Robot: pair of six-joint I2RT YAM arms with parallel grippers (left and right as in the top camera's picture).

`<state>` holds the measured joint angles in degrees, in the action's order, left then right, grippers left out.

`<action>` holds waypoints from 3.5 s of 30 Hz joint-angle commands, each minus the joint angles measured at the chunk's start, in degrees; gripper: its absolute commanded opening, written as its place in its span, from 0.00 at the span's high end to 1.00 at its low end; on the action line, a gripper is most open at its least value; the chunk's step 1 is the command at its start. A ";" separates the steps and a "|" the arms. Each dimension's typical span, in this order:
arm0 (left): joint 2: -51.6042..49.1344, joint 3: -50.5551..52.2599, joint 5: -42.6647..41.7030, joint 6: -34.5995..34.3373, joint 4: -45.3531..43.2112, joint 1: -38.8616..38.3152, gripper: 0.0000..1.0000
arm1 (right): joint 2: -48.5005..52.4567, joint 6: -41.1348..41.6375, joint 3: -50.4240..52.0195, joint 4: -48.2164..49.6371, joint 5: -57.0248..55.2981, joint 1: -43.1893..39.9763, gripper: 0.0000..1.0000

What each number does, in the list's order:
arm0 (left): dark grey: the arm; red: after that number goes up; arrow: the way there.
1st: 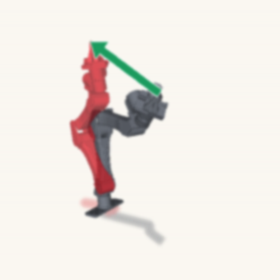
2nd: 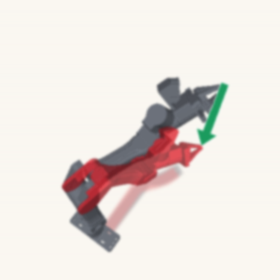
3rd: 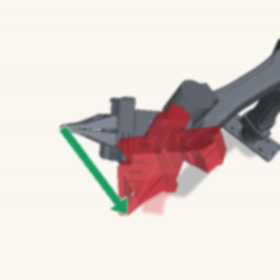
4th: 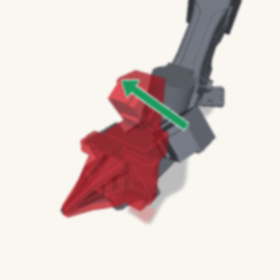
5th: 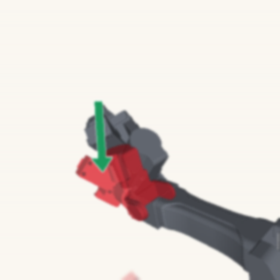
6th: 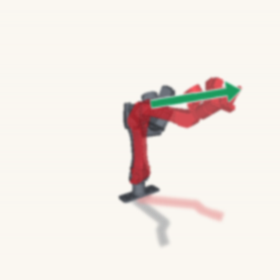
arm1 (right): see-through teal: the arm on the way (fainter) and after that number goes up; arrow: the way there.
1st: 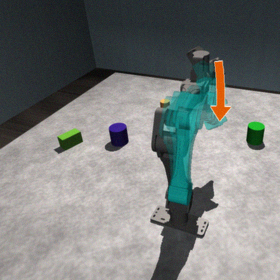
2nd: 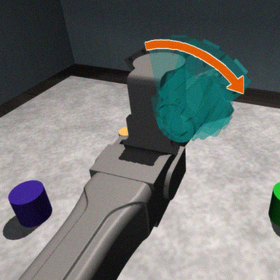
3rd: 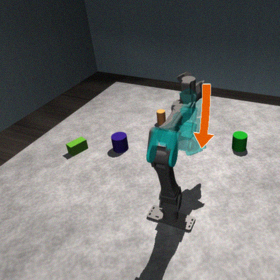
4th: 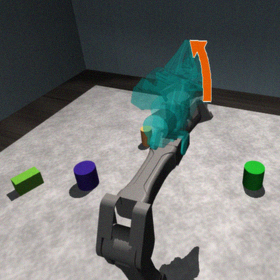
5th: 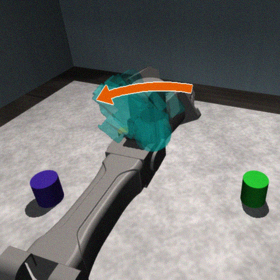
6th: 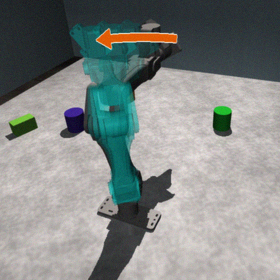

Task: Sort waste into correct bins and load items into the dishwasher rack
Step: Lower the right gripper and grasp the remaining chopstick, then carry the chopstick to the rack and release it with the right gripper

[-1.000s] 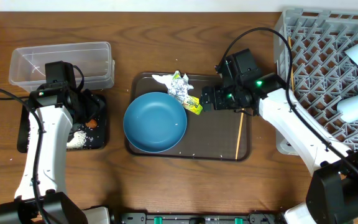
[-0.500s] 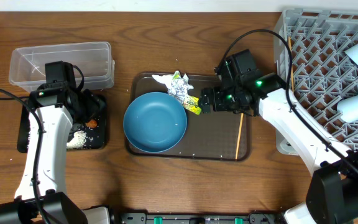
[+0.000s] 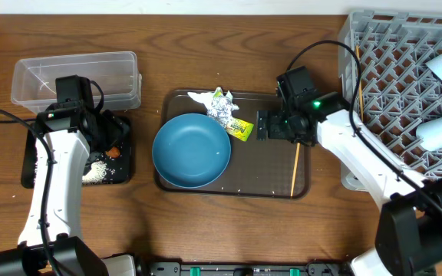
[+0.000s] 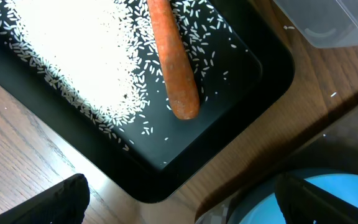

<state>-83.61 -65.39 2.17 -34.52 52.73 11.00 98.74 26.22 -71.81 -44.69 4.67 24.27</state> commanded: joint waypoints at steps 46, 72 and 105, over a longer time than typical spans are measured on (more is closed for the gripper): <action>0.79 -0.48 1.31 -0.46 0.37 0.24 0.02 | 17.42 8.90 0.37 -1.16 -4.00 0.90 0.51; 0.79 -0.48 1.31 -0.46 0.37 0.24 0.02 | 9.22 1.27 -9.70 -5.99 -0.13 -2.64 0.99; 0.79 -0.48 1.31 -0.46 0.37 0.24 0.02 | 4.22 -29.11 -20.70 0.72 -7.30 -31.91 0.99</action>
<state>-83.61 -65.39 2.17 -34.52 52.75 11.00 102.19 -0.71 -91.98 -44.23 -0.75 -6.79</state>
